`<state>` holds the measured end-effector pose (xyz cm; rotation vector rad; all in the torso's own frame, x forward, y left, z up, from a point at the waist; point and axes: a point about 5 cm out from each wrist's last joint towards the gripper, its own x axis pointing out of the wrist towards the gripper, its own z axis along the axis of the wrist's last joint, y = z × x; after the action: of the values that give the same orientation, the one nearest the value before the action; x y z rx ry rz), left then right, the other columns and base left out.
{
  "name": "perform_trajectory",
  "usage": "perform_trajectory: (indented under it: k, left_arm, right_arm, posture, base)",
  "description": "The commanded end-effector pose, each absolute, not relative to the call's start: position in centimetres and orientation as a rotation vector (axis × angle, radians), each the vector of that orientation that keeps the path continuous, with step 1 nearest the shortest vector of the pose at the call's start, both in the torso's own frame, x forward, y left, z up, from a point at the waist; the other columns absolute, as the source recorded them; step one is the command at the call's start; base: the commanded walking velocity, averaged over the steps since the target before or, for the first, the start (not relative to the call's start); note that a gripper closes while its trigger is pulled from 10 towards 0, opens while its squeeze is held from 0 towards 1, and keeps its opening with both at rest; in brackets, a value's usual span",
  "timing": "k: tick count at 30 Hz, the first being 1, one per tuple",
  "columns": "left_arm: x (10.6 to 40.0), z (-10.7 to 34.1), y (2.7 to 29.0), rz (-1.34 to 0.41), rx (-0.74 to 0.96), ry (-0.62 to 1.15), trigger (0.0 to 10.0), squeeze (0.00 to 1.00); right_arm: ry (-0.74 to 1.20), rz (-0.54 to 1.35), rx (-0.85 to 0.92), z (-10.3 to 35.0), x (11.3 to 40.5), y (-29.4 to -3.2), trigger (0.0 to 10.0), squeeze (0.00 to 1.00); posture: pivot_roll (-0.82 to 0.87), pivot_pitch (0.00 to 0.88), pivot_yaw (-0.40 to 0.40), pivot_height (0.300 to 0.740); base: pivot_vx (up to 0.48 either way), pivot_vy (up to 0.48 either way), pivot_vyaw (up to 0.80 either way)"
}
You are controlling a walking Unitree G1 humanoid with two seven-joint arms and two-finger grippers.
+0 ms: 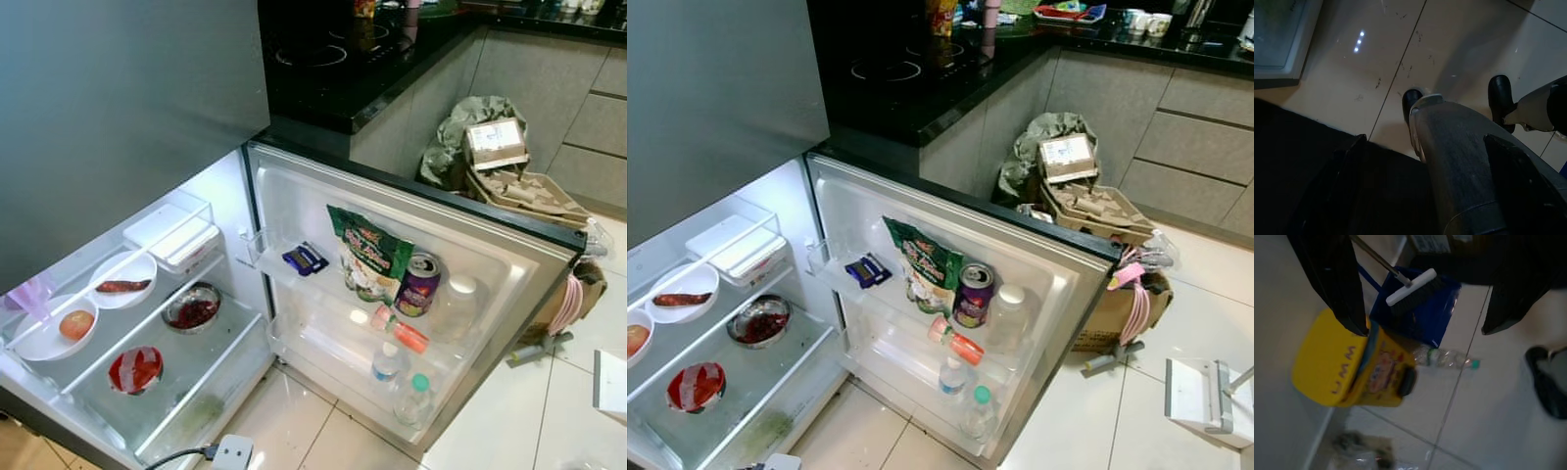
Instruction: Restocking fridge
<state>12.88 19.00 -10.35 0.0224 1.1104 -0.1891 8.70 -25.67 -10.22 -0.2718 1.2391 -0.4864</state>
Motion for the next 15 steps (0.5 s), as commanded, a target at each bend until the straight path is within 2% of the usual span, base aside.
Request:
perform_trajectory:
  k: [1,2,3,5,6,7,8,10,13,15]
  left_arm:
    - [11.9,-10.6,19.6,-0.185,0.035,1.154,10.0,0.00]
    - [11.9,-10.6,19.6,-0.185,0.035,1.154,10.0,0.00]
    - [12.0,-10.6,19.4,-0.188,0.032,1.150,10.0,0.00]
    - [12.0,-10.6,19.4,-0.188,0.032,1.150,10.0,0.00]
    - [12.2,-10.6,19.3,-0.191,0.030,1.145,10.0,0.00]
    - [12.2,-10.6,19.3,-0.191,0.030,1.145,10.0,0.00]
    - [12.3,-10.5,19.1,-0.195,0.026,1.140,10.0,0.00]
    - [12.5,-10.5,18.9,-0.198,0.019,1.135,10.0,0.00]
    - [12.5,-10.5,18.9,-0.198,0.015,1.133,10.0,0.00]
    - [12.5,-10.5,18.9,-0.198,0.012,1.132,10.0,0.00]
  right_arm:
    - [1.150,-0.606,-0.266,-8.5,10.1,-29.4,10.0,0.00]
    - [1.150,-0.606,-0.266,-8.5,10.1,-29.4,10.0,0.00]
    - [1.010,-0.702,-0.237,-5.9,12.7,-33.3,10.0,0.00]
    - [1.010,-0.702,-0.237,-5.9,12.7,-33.3,10.0,0.00]
    - [0.875,-0.761,-0.184,-3.4,14.8,-35.9,10.0,0.00]
    - [0.875,-0.761,-0.184,-3.4,14.8,-35.9,10.0,0.00]
    - [0.760,-0.797,-0.153,-1.4,16.5,-37.6,10.0,0.00]
    - [0.663,-0.822,-0.122,0.4,18.1,-38.5,10.0,0.00]
    - [0.619,-0.841,-0.094,1.2,18.8,-38.9,10.0,0.00]
    - [0.540,-0.840,0.014,1.8,19.7,-38.9,10.0,0.00]
  posture:
    - [-0.01,0.000,-0.022,0.740]
    - [-0.01,0.000,-0.022,0.740]
    - [-0.01,0.000,-0.022,0.740]
    - [-0.01,0.000,-0.022,0.740]
    - [-0.01,0.000,-0.022,0.740]
    - [-0.01,0.000,-0.022,0.740]
    - [-0.01,0.000,-0.025,0.740]
    - [-0.01,0.000,-0.026,0.740]
    - [-0.01,0.000,-0.028,0.740]
    - [-0.01,0.000,-0.028,0.740]
  base:
    - [0.000,0.000,0.00]
    - [0.000,0.000,0.00]
    - [0.000,0.000,0.00]
    - [0.000,0.000,0.00]
    - [0.000,0.000,0.00]
    - [0.000,0.000,0.00]
    - [0.000,0.000,0.00]
    - [0.000,0.000,0.00]
    - [0.000,0.000,0.00]
    - [0.000,0.000,0.00]
